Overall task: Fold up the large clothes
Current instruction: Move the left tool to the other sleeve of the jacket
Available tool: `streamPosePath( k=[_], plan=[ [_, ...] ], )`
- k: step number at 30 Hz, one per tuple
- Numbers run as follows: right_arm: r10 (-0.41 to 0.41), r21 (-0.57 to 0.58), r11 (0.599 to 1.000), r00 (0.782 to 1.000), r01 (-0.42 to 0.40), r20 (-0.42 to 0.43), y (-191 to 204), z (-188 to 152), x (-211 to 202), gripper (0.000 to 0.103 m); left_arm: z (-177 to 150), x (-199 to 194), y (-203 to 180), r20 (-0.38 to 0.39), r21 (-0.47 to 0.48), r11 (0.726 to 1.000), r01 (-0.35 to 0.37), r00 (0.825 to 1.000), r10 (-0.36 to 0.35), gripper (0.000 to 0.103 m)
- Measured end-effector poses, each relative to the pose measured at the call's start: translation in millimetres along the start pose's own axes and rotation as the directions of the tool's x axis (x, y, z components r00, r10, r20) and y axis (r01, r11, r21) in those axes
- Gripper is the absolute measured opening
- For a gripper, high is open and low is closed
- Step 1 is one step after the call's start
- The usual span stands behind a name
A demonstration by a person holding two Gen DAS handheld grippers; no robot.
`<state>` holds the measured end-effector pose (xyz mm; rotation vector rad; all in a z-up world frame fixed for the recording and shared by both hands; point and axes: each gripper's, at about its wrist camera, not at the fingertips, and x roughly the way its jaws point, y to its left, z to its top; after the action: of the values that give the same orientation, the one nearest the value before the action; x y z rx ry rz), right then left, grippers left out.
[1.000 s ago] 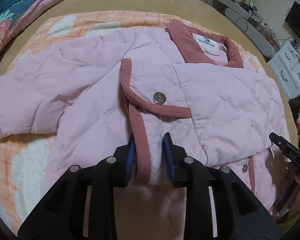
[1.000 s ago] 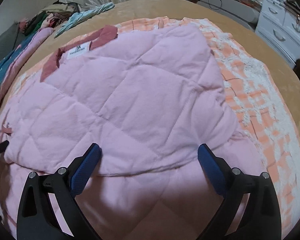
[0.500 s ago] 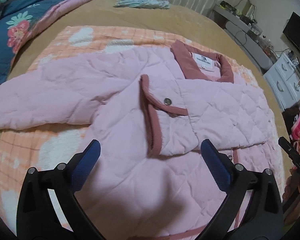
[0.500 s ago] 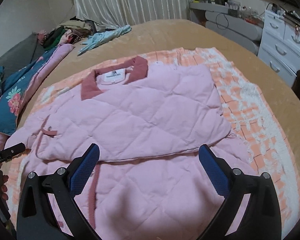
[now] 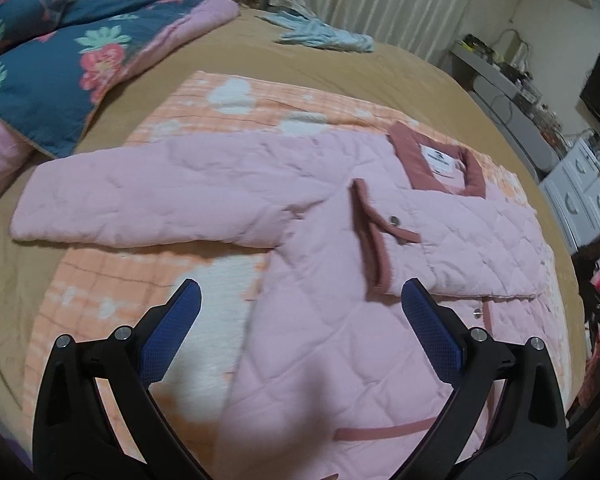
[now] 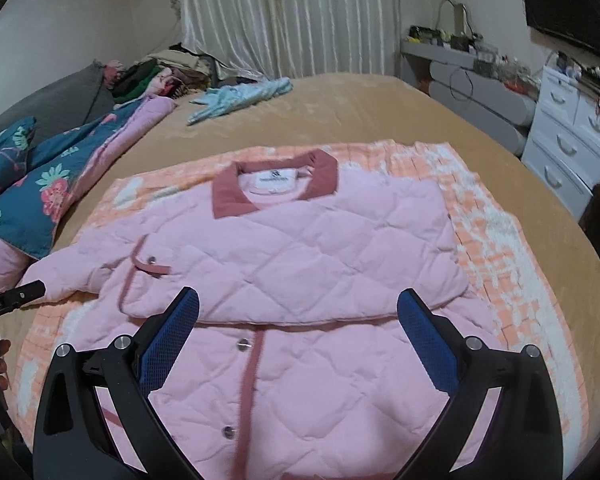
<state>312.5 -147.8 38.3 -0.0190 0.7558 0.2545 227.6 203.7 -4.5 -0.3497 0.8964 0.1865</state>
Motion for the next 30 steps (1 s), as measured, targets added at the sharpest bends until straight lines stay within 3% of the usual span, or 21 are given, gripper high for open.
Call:
streamPosePath(
  k=[16, 30],
  plan=[
    [0.089, -0.099, 0.992, 0.995, -0.084, 0.047, 105, 18, -14, 0.099, -8, -26, 91, 0.052, -0.119, 0.99, -0.081, 0.995, 0.088, 0.094],
    [0.164, -0.22, 0.963, 0.986, -0.155, 0.021, 199, 9, 5, 0.099, -16, -14, 162, 0.04, -0.253, 0.957, -0.142, 0.987, 0.157, 0.094]
  ],
)
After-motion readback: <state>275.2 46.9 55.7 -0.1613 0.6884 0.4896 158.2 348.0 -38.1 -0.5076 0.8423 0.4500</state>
